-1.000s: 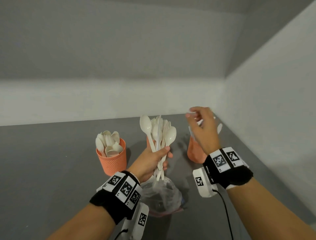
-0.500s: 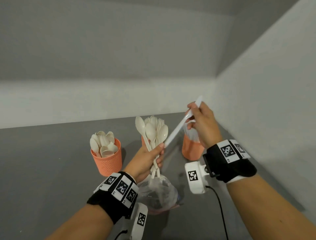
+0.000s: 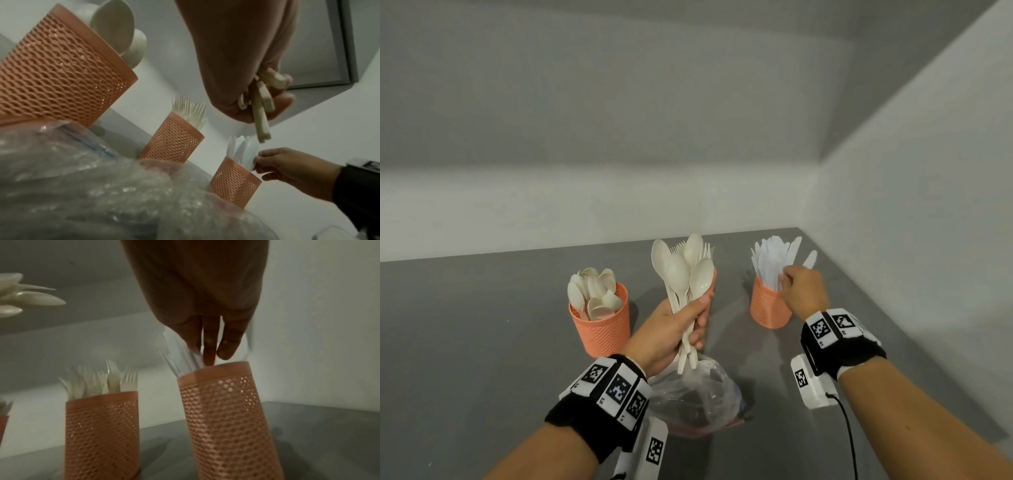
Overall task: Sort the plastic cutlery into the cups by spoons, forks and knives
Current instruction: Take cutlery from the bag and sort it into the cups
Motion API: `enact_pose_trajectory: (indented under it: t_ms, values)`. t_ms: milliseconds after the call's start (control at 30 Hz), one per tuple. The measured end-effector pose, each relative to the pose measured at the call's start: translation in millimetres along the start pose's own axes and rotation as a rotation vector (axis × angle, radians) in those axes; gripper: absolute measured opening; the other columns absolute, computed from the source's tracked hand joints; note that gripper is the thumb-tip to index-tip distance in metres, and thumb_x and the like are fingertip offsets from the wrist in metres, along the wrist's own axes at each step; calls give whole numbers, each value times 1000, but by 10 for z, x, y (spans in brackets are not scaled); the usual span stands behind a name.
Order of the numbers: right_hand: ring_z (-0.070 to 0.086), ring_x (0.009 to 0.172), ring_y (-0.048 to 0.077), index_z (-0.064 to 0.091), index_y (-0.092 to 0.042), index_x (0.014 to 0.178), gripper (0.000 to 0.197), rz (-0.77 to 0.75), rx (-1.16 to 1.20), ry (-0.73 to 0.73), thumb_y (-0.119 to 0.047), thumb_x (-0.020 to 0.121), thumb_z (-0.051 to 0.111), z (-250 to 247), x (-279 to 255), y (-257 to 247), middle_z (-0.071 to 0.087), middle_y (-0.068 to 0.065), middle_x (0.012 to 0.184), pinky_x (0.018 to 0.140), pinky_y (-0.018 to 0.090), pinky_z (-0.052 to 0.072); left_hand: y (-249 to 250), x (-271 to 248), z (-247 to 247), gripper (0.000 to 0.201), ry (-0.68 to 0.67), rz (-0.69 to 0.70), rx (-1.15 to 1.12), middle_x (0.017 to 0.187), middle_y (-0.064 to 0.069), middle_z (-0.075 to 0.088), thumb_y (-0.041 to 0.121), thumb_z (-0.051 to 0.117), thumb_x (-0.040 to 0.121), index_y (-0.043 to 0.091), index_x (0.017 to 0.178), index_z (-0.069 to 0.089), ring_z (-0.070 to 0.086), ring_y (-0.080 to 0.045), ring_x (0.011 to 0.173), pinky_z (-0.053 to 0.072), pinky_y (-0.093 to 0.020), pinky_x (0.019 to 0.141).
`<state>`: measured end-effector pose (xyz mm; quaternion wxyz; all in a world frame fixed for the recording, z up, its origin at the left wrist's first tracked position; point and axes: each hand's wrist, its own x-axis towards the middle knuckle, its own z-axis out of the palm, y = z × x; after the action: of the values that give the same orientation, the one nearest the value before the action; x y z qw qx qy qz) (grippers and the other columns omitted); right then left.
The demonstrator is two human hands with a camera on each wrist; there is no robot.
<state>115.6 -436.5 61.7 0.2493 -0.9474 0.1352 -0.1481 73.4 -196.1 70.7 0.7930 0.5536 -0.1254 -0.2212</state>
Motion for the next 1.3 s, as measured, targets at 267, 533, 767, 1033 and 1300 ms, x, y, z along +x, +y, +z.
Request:
enact_pose_trajectory:
  t_ms: [267, 533, 767, 1033, 1300]
  values:
    - [55, 82, 17, 67, -5, 91, 29, -245, 513, -94, -30, 91, 54, -231, -379, -880, 63, 15, 87, 78, 19, 43, -42, -31, -26, 16, 48, 47, 138, 40, 5, 38, -4, 60, 84, 5, 76, 49, 31, -6, 31, 38, -20, 37]
    - [58, 69, 21, 57, -9, 78, 15, 47, 996, -455, -16, 91, 56, -141, -544, -1215, 60, 8, 77, 66, 33, 47, -26, -133, -113, 8, 116, 145, 175, 43, -7, 51, 0, 56, 85, 5, 80, 61, 48, -14, 36, 51, -27, 46]
    - [46, 55, 11, 45, -19, 73, 23, 56, 1042, -49, -12, 95, 42, -208, -334, -1298, 51, 1, 70, 43, 19, 34, -25, -161, -325, 12, 285, 181, 20, 82, -13, 67, 4, 47, 94, 5, 94, 59, 68, -21, 73, 59, -30, 64]
    - [53, 67, 23, 45, -11, 81, 18, -228, 576, 161, -15, 97, 38, 213, -79, -1223, 57, 10, 72, 63, 32, 43, 49, -343, -499, 15, 366, 263, 372, 46, 5, 50, 21, 53, 93, 15, 79, 56, 43, -10, 39, 43, -27, 48]
    - [42, 112, 32, 61, -5, 115, 30, -212, 138, 38, -20, 96, 42, 534, -177, -1154, 49, 19, 118, 94, 33, 33, 140, -451, -630, 22, 352, 299, 381, 41, 3, 44, 14, 63, 87, 7, 73, 47, 39, -14, 35, 37, -23, 41]
